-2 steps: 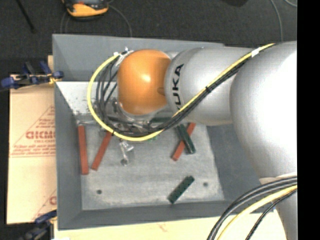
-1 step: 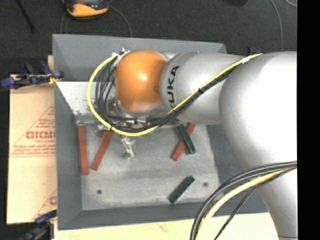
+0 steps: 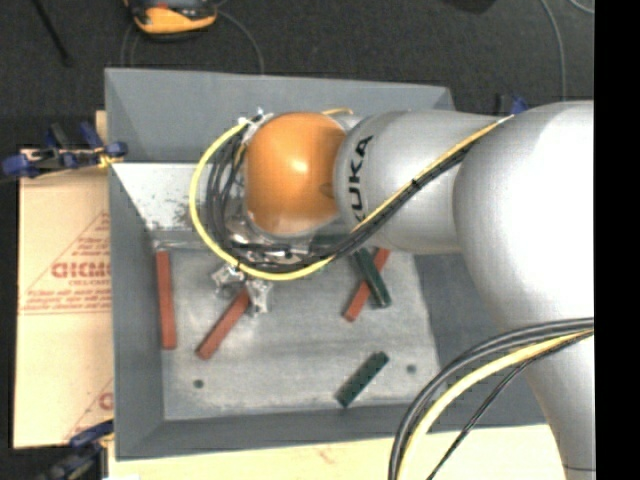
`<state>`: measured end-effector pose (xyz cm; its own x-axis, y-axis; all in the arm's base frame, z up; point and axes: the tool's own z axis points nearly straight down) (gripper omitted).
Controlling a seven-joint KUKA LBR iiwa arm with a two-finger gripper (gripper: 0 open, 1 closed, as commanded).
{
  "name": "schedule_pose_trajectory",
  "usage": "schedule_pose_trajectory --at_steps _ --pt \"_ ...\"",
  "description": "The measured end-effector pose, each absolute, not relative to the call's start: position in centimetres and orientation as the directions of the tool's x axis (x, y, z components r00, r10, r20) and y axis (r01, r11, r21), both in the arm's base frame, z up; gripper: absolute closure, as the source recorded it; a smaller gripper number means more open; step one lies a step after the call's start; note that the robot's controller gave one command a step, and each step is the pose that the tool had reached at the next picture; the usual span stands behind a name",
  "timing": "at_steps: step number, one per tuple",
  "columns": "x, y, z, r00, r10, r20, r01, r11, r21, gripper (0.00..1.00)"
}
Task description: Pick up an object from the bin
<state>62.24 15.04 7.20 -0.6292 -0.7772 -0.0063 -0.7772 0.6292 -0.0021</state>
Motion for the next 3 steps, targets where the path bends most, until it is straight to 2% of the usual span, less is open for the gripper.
schedule_pose_trajectory --at_steps 2,3 --pt "62.1 15.0 7.6 -0.631 -0.776 -0.004 -0.776 0.631 0.001 1.0" --pt "61.9 15.0 9.3 -0.631 -0.776 0.003 -0.776 0.631 0.005 1.0"
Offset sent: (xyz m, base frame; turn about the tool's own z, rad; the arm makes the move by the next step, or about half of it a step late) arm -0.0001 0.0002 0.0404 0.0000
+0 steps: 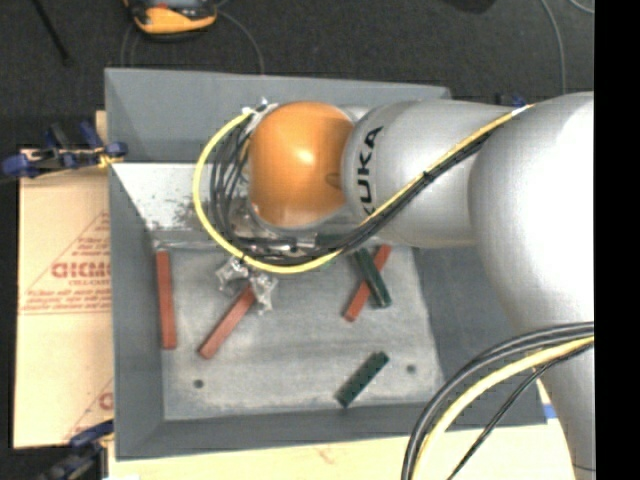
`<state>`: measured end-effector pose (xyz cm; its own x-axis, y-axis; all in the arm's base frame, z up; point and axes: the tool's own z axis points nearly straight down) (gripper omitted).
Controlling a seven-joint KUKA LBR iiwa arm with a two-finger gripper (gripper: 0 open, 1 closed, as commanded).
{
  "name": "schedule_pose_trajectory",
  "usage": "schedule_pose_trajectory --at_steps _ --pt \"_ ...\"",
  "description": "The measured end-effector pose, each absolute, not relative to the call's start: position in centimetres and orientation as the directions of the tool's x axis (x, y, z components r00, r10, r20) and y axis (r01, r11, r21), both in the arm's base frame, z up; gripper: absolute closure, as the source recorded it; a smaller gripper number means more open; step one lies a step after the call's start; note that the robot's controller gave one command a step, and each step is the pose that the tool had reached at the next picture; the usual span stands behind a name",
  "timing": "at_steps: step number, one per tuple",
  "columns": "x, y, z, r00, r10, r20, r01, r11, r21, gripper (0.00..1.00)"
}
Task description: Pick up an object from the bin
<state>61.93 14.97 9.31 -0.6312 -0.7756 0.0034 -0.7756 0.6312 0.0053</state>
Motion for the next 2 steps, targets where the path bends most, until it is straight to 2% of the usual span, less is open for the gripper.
schedule_pose_trajectory --at_steps 2 --pt "62.2 15.0 13.7 -0.633 -0.775 -0.004 -0.775 0.633 -0.003 1.0"
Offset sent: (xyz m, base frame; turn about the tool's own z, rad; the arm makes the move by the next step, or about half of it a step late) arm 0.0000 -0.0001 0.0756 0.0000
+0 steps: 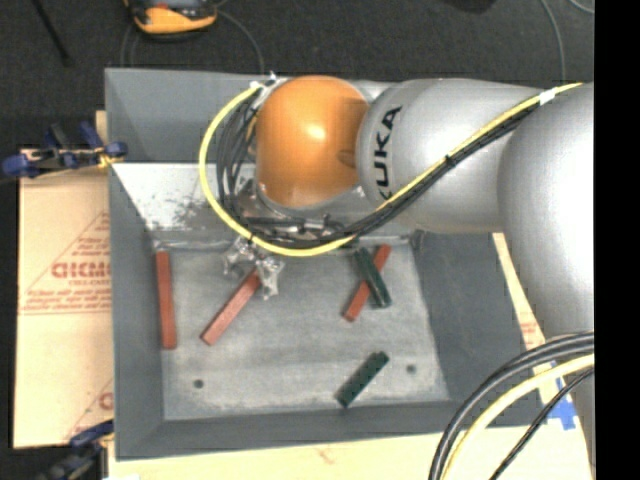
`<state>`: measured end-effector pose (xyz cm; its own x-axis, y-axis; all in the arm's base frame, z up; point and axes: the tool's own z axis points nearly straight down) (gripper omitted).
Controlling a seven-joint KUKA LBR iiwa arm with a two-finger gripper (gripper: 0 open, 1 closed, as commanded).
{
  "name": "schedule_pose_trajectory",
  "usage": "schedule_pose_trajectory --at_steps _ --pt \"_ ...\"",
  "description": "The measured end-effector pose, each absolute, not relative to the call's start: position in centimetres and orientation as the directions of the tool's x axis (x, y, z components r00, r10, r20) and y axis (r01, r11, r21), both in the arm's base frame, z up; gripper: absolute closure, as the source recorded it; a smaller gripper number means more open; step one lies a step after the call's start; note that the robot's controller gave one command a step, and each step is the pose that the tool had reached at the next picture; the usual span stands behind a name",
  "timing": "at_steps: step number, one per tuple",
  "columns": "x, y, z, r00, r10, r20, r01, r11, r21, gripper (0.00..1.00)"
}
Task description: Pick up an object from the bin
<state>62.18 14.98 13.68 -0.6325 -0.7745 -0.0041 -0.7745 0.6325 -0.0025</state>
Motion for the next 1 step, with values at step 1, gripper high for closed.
schedule_pose_trajectory --at_steps 1 --pt "62.22 14.97 15.07 -0.633 -0.774 -0.005 -0.774 0.633 -0.004 1.0"
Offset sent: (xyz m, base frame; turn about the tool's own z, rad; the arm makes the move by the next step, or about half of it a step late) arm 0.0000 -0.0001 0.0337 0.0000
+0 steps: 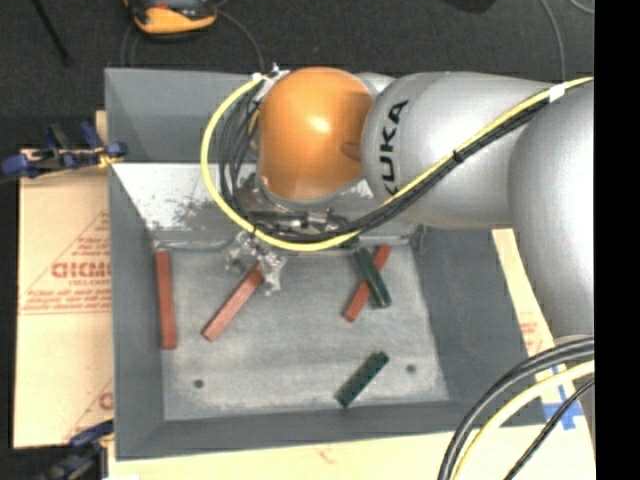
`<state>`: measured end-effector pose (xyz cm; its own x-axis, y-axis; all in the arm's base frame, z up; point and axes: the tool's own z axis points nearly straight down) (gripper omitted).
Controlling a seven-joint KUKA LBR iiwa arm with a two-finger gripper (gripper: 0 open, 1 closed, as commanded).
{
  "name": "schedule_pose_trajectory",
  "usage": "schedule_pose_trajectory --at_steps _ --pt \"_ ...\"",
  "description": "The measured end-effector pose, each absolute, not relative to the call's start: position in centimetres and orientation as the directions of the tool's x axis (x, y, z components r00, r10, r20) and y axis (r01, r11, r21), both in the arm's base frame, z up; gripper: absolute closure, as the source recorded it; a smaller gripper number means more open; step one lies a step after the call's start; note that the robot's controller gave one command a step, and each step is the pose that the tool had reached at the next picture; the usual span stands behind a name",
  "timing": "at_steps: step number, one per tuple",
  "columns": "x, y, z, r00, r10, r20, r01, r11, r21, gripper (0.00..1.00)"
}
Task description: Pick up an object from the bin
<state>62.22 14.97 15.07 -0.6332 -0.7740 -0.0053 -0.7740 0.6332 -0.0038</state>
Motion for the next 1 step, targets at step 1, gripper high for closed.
schedule_pose_trajectory --at_steps 1 --pt "62.3 14.98 15.95 -0.634 -0.773 -0.007 -0.773 0.634 -0.005 1.0"
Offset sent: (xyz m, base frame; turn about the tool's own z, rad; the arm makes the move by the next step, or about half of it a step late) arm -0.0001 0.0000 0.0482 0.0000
